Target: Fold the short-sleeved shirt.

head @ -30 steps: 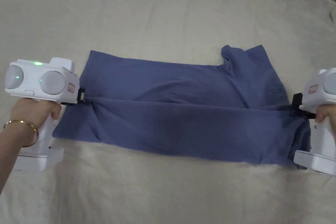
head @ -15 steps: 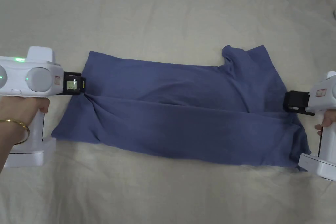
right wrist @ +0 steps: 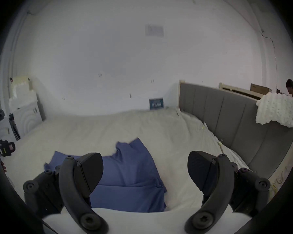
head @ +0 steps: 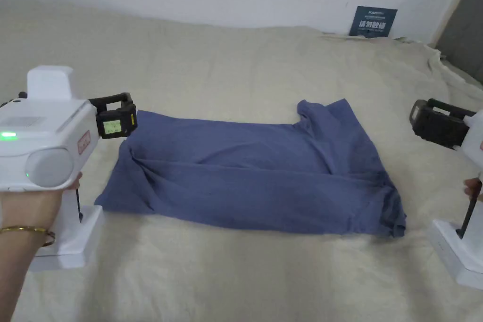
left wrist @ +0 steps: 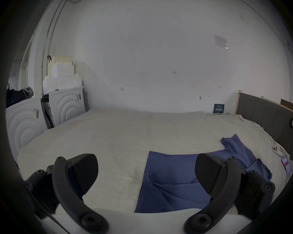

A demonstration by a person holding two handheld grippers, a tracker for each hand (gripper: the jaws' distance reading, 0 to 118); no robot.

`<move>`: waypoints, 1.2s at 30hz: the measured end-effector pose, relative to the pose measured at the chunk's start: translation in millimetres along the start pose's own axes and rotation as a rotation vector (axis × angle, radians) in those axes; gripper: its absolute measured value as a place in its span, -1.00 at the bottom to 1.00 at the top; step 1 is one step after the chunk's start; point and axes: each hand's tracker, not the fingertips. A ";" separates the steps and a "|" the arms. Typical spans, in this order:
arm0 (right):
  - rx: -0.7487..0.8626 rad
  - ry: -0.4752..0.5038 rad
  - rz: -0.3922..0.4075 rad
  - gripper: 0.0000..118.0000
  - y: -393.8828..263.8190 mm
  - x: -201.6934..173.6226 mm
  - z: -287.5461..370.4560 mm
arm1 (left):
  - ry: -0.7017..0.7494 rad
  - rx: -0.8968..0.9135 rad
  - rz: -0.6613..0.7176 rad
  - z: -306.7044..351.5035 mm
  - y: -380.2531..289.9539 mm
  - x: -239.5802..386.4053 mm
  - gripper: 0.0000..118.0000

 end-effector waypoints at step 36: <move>-0.021 0.045 0.008 -1.00 -75.8 -29.5 74.0 | -0.080 0.002 0.021 83.4 -73.0 17.7 -1.00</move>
